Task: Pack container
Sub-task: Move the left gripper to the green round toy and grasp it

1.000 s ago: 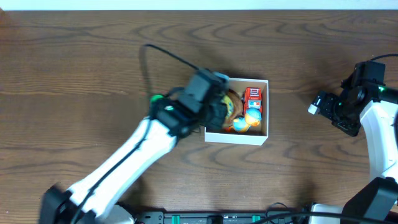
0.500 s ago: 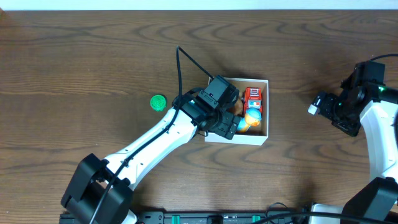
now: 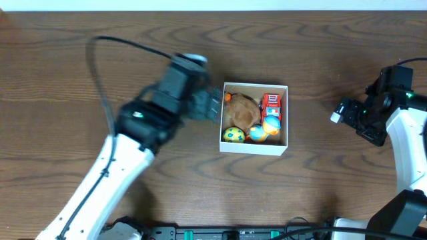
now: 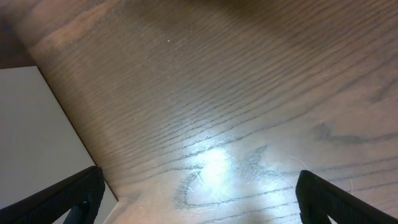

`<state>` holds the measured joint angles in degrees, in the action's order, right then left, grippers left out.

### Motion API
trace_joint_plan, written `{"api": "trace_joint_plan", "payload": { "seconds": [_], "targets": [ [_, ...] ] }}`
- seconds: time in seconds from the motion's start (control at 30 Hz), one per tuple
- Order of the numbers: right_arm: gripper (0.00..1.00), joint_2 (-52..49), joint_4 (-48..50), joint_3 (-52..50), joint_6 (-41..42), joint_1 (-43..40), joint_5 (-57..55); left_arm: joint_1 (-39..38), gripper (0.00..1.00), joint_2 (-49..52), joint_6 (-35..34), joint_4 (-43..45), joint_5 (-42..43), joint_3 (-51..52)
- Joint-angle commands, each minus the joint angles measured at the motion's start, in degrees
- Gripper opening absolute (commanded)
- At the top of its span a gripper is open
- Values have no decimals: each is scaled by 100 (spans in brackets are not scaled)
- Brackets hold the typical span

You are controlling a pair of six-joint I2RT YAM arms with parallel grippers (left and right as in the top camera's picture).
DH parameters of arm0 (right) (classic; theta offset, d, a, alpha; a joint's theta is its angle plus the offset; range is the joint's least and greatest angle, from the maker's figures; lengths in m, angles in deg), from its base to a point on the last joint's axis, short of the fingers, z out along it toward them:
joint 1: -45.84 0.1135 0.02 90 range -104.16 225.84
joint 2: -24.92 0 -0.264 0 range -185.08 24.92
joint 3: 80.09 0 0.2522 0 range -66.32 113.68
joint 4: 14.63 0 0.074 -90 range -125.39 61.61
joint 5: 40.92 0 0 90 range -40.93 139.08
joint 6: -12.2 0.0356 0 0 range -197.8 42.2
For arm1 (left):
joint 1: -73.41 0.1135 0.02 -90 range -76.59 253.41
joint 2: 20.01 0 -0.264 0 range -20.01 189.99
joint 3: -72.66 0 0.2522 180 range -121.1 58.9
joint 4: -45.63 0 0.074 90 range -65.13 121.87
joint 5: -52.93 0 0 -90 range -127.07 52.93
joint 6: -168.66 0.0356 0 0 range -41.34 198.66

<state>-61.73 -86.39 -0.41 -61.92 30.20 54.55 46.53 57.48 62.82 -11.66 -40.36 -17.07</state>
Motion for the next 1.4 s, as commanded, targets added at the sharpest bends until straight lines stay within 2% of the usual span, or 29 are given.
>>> {"api": "trace_joint_plan", "payload": {
  "seconds": [0.0,0.23,0.33,0.63,0.93,1.23,1.37],
  "targets": [
    [99,7,-15,-2,-74,7,15,804,98,428,-870,-81,-262,20],
    [99,7,-9,-2,-74,7,17,1770,98,1681,-997,225,459,20],
    [99,7,-9,-2,-72,7,17,1845,98,2273,-975,413,787,20],
    [99,7,-13,-2,-74,7,17,1840,98,3390,-975,546,778,20],
    [99,7,-11,-2,-74,7,15,1840,98,3840,-977,507,780,22],
    [99,7,-28,-2,-74,7,15,1840,99,3860,-977,439,785,24],
    [99,7,-26,-2,-74,7,15,1840,87,3860,-977,374,782,24]
  ]
}}
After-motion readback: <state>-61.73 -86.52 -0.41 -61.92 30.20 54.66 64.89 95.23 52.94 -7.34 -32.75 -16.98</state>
